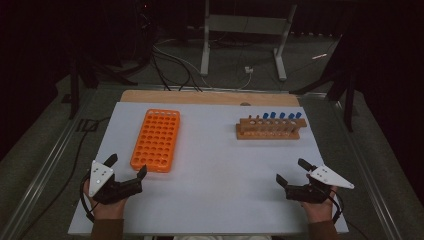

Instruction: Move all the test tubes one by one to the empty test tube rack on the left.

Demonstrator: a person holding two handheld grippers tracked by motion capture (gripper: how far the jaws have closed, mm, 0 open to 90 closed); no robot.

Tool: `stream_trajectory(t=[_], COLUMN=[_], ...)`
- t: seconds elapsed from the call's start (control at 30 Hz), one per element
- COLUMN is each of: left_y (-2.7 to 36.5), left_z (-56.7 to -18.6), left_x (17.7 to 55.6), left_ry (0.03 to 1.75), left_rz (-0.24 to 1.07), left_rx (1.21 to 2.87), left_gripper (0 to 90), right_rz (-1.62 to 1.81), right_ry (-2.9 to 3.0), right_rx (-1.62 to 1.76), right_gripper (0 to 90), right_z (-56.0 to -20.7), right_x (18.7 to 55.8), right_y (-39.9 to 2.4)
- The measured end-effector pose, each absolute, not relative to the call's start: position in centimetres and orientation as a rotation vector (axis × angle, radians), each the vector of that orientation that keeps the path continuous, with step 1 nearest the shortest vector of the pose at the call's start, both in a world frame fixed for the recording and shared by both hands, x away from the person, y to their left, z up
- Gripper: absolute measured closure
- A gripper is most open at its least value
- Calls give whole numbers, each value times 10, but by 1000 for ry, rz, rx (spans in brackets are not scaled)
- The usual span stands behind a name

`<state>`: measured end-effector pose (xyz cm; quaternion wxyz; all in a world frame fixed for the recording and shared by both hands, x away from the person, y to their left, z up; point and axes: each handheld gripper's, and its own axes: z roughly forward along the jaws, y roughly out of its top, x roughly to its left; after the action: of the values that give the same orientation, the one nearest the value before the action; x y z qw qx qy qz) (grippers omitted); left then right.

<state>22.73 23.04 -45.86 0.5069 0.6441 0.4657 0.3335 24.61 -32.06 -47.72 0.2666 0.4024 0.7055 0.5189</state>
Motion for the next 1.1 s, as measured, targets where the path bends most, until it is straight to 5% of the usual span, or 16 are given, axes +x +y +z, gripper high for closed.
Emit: stream_trajectory(t=[1.1], left_y=[232], left_z=[-464], left_x=[232], left_ry=[1089], left_rz=[773], left_rx=[1576], left_gripper=[17], right_rz=[1355], right_ry=[1888], right_rx=[1135], right_gripper=[0], right_z=[-436], right_x=[271], right_y=[-331])
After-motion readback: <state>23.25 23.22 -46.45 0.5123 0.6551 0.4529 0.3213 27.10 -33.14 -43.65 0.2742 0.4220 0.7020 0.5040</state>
